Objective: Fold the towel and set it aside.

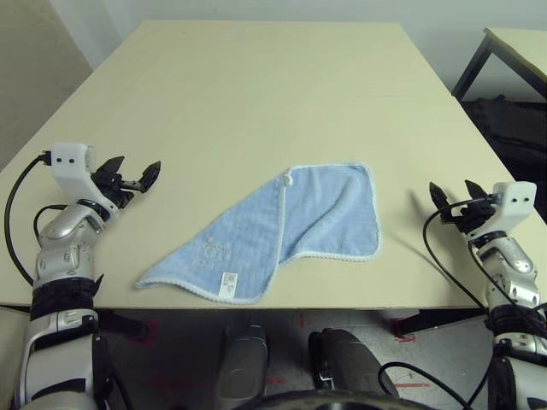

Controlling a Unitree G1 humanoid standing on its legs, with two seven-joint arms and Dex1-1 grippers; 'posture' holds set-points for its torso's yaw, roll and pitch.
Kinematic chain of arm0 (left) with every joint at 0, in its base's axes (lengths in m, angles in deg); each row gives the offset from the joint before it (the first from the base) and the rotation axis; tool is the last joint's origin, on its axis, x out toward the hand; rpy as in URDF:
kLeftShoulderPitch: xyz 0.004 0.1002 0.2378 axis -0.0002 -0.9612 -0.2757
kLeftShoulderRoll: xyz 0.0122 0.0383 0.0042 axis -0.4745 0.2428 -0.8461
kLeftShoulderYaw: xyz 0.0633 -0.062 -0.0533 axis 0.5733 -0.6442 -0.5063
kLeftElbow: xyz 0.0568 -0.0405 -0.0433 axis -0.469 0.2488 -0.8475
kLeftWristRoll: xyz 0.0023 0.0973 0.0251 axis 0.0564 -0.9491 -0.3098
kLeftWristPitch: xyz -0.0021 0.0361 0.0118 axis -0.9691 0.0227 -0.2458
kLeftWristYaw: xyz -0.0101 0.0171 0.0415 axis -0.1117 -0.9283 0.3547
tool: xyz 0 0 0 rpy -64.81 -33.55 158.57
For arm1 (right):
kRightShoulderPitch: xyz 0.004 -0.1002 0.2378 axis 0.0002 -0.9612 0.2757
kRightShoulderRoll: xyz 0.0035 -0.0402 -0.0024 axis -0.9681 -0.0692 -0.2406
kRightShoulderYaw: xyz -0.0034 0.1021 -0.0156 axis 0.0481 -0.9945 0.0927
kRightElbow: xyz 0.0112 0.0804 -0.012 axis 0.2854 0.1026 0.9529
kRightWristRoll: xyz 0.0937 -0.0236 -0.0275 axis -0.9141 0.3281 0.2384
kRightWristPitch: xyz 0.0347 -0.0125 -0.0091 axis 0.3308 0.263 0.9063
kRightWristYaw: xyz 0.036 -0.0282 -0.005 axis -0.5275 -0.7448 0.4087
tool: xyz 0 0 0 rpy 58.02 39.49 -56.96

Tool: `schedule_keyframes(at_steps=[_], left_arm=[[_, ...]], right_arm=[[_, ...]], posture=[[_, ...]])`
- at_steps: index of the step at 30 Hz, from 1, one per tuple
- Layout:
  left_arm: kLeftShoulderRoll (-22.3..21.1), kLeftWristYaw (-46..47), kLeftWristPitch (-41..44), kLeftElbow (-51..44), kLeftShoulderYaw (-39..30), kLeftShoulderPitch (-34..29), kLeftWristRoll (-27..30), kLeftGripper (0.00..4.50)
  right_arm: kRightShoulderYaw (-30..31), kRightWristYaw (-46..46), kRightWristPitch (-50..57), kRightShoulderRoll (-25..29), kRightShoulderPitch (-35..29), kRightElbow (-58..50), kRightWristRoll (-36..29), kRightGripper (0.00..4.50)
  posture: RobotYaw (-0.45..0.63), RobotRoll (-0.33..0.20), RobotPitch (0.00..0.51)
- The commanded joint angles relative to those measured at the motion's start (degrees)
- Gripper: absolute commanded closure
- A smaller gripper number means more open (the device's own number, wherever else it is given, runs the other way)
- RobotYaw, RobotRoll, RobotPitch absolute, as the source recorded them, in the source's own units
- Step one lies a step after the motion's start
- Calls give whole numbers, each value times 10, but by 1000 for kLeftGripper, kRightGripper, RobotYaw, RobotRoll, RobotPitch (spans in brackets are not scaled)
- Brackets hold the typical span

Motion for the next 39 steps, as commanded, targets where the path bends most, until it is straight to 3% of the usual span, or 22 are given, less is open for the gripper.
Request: schedule_keyframes(at_steps=[1, 10, 15, 22, 28, 32, 39], left_arm=[[1, -2, -3, 4, 3, -3, -6, 0], [1, -11, -5, -7, 2, -18, -3, 0], [2, -168, -17, -81, 40, -46, 42, 0], [-55, -323, -15, -113, 84, -74, 43, 0], [-61, -338, -38, -87, 89, -61, 24, 0], [-53, -331, -45, -91, 93, -66, 19, 0], [-56, -311, -57, -93, 88, -84, 7, 0]], right_arm=[[-1, 4, 7, 7, 4, 8, 3, 26], [2, 11, 8, 7, 10, 16, 5, 26], [15, 23, 8, 11, 18, 17, 16, 26], [74, 92, 78, 37, 89, 48, 43, 26], [166, 132, 158, 34, 202, 103, 115, 26], [190, 149, 186, 11, 258, 150, 126, 26], [216, 183, 206, -20, 298, 193, 142, 26]], posture=[[72, 0, 117], [77, 0, 114], [78, 0, 111], [63, 0, 109], [66, 0, 108], [76, 0, 109], [101, 0, 115]])
